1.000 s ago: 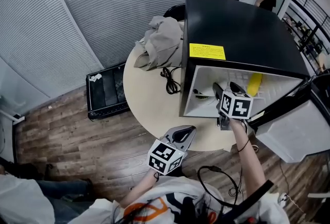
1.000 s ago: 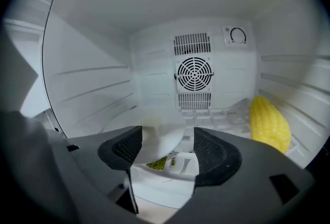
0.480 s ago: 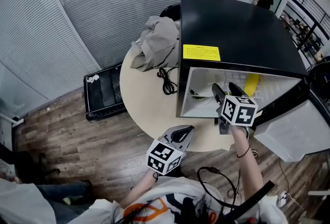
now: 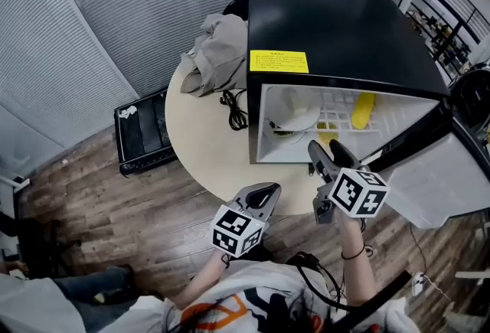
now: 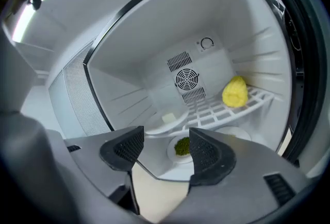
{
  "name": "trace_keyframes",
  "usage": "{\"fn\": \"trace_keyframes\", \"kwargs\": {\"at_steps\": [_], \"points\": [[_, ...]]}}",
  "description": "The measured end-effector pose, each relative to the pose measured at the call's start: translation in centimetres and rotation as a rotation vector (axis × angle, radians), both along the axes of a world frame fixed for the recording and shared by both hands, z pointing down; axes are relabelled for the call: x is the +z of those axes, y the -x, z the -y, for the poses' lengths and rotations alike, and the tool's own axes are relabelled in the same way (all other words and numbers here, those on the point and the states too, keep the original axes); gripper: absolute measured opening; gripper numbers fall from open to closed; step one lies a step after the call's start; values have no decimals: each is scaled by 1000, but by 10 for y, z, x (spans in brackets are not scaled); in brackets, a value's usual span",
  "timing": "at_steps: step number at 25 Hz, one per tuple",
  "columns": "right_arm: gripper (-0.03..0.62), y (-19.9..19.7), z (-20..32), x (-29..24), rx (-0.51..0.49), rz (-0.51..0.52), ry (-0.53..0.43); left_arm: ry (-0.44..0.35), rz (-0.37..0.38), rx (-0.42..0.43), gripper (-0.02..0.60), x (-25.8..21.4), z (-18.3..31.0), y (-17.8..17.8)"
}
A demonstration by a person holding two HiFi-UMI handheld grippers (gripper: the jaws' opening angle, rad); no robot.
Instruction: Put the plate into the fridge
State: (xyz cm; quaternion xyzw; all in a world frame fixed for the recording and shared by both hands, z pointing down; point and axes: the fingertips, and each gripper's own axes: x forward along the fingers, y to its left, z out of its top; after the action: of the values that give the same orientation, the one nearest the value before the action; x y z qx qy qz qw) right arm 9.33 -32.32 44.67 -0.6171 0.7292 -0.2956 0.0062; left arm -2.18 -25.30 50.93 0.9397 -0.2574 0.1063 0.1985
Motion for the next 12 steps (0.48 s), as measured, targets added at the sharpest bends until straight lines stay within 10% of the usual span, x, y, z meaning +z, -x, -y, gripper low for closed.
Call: {"fn": "trace_keyframes", "kwargs": {"at_steps": [12], "points": [[85, -7, -64, 13, -78, 85, 25, -3, 37, -75, 14, -4, -29, -29]]}}
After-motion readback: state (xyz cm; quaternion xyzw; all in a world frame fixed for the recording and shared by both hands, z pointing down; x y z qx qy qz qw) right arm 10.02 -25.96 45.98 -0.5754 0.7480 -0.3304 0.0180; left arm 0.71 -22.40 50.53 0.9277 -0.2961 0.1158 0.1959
